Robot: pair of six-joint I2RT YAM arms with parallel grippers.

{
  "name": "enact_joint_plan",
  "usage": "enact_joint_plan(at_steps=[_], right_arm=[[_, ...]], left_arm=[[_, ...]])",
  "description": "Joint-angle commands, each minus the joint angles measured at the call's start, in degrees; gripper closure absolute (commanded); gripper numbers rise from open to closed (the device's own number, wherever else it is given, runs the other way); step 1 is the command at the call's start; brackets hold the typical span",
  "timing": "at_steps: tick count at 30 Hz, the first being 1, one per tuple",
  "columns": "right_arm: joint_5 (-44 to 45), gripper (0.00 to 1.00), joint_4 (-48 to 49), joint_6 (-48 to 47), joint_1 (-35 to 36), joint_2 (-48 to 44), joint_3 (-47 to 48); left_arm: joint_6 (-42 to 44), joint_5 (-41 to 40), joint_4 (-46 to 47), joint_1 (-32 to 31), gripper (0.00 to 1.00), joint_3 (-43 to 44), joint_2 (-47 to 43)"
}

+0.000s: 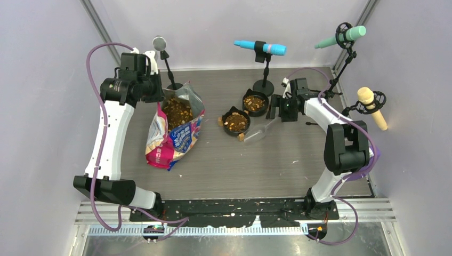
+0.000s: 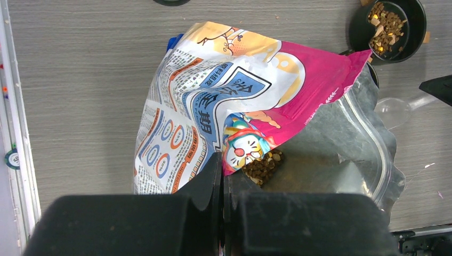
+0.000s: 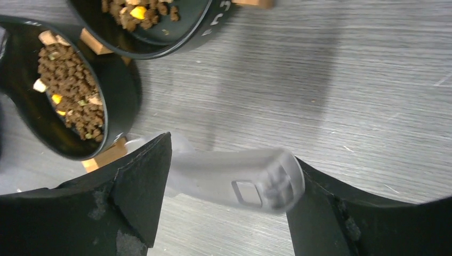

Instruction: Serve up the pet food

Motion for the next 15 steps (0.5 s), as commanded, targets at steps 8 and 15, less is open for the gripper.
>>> enact_joint_plan(at_steps=[8,15], right_arm=[[12.6,0.14,-0.4,-1.3,-0.1,-5.4,2.0],[13.9,0.15,-1.5,-1.3,3.8,-8.9,4.3]], left_arm=[[-0.2,0.6,2.1,0.3,1.0,1.8,-3.9],[-0.2,1.0,2.1,0.3,1.0,1.8,-3.8]])
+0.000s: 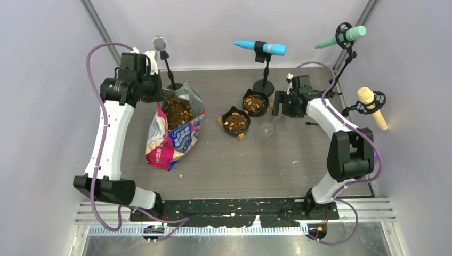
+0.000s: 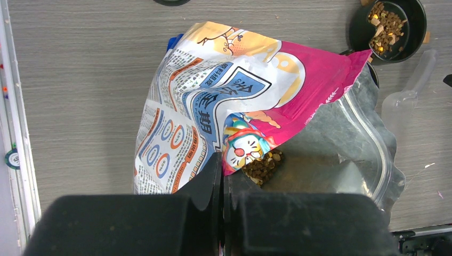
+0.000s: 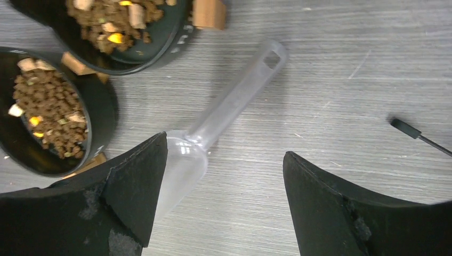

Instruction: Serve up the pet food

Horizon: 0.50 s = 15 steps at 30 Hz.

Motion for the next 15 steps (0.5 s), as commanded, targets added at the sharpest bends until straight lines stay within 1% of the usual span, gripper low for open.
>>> enact_joint_plan(at_steps=[1,4,5,6,7,8,11,15], right_arm=[[1.4,0.16,-0.3,-1.5,4.5,-5.1,4.4],[-0.7,0.2,-0.3,-2.2,10.9,-6.5,7.7],[-1.9,0.24,0.5,-1.9,12.1,-6.8,8.4],[-2.9,0.27,0.9,-0.7,14.4,-6.9,10.1],[-6.2,0.29,2.2,0.1,15.3,-7.0,11.2],[-7.7,0.31,3.2,2.5,16.9,-7.2,12.8],[-11.2,0.32,11.1,6.7,21.4,-7.1,16.2],[-11.0,0.31,17.4,8.4,26.4,-5.1,20.1]], left_arm=[[-0.2,1.2,2.2,0.3,1.0,1.8,-3.8],[0.0,1.5,2.3,0.3,1.0,1.6,-3.9],[0.0,1.5,2.7,0.3,1.0,1.3,-4.1],[0.0,1.5,3.3,0.3,1.0,0.8,-4.5],[0.1,1.8,3.9,0.3,1.0,0.3,-4.8],[0.1,2.2,4.1,0.3,1.0,0.1,-4.9],[0.2,2.9,4.3,0.3,1.0,0.0,-5.2],[0.3,3.7,4.8,0.3,1.0,-0.3,-5.6]])
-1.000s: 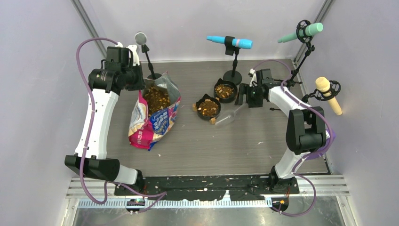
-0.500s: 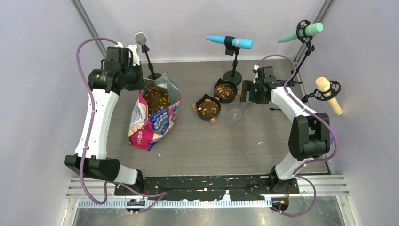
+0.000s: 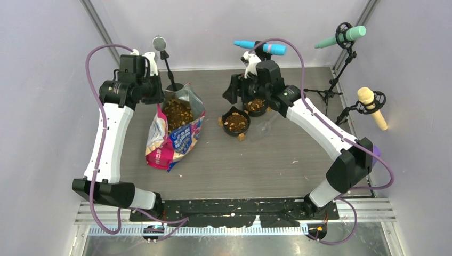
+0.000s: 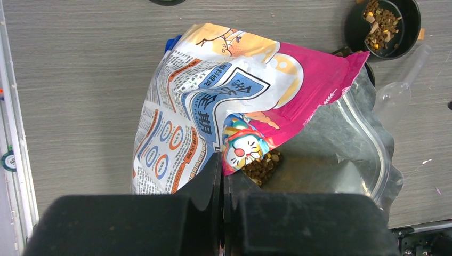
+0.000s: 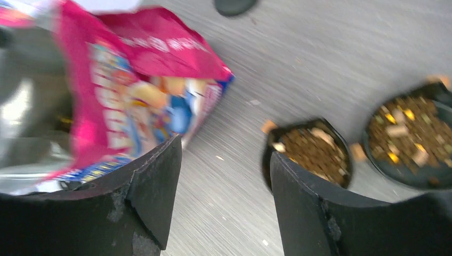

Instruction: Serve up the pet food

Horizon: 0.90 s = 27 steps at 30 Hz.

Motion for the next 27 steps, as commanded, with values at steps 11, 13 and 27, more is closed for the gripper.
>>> enact_joint_plan(at_steps=[11,13,27], right_arm=[[-0.4,0.26,9.7,1.4,12.3,9.5,18.5],[3.3,0.29,8.7,1.3,14.0,11.1,19.9],[18.3,0.55,6.5,-1.4,19.8,19.2,27.9]], left_arm=[[0.1,3.2,3.9,0.3,1.0,0.7,-5.0],[0.2,3.4,4.1,0.3,1.0,0.5,-5.3],[-0.2,4.5,5.8,0.3,1.0,-1.8,-7.0]])
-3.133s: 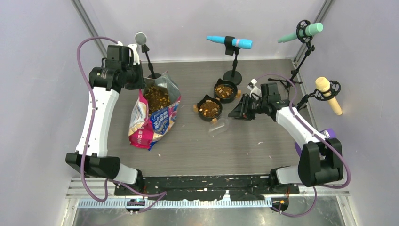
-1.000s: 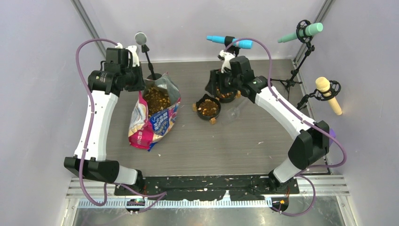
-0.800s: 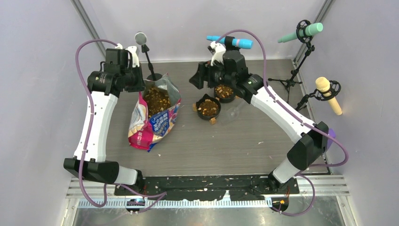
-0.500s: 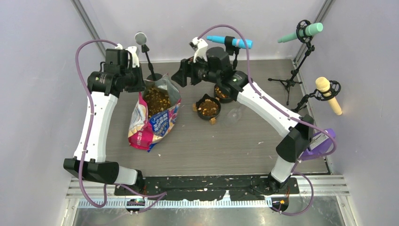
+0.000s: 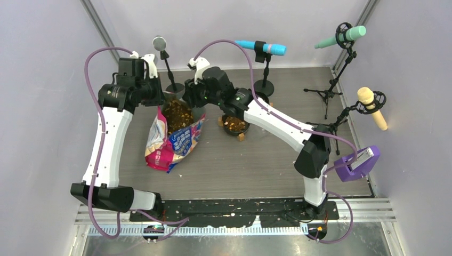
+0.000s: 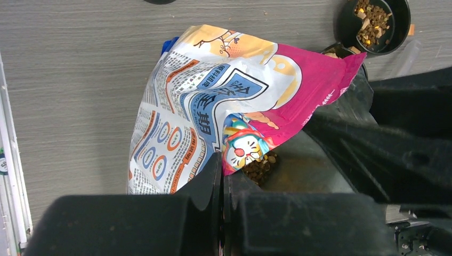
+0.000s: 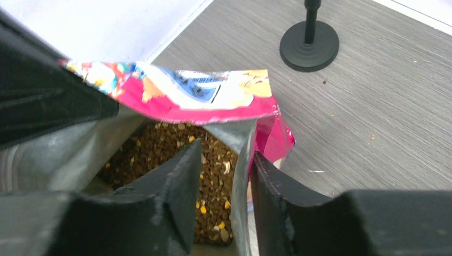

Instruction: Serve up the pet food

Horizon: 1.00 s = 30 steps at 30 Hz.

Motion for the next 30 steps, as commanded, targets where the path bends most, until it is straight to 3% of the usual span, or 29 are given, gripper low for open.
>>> enact_joint_plan(at_steps=[1,5,10,14,18,22,27,30], right_arm=[[6.1,0.62,1.6,0.4,-0.3,0.8,5.3],[7.6,0.8,0.6,1.7,-0.4,2.4,7.3],[8.5,0.92,-2.9,2.3,-0.3,4.3,11.2],[8.0,0.87,-4.5,2.9,-0.3,5.2,12.7],[7.3,0.82,-6.1,4.1,-0.3,6.7,13.5],[7.5,0.93,-6.7,5.2,-0.3,7.1,13.7],[10.5,0.95,-10.9,7.8,-0.4,8.5,18.6],[11.3,0.95,-13.6,9.8,-0.4,9.6,20.6]], left_arm=[[-0.2,3.0,5.2,0.3,1.0,0.2,-5.1],[0.0,3.1,5.2,0.3,1.0,0.0,-5.7],[0.6,4.5,5.6,0.3,0.74,-1.5,-7.6],[0.9,5.4,6.6,0.3,0.65,-3.4,-9.4],[2.1,6.2,6.0,0.3,0.45,-4.3,-10.9],[6.9,10.4,6.7,-0.9,0.33,-8.2,-15.5],[11.7,10.4,6.0,-4.2,0.23,-14.7,-23.0],[12.6,9.1,4.7,-5.1,0.22,-18.1,-26.9]])
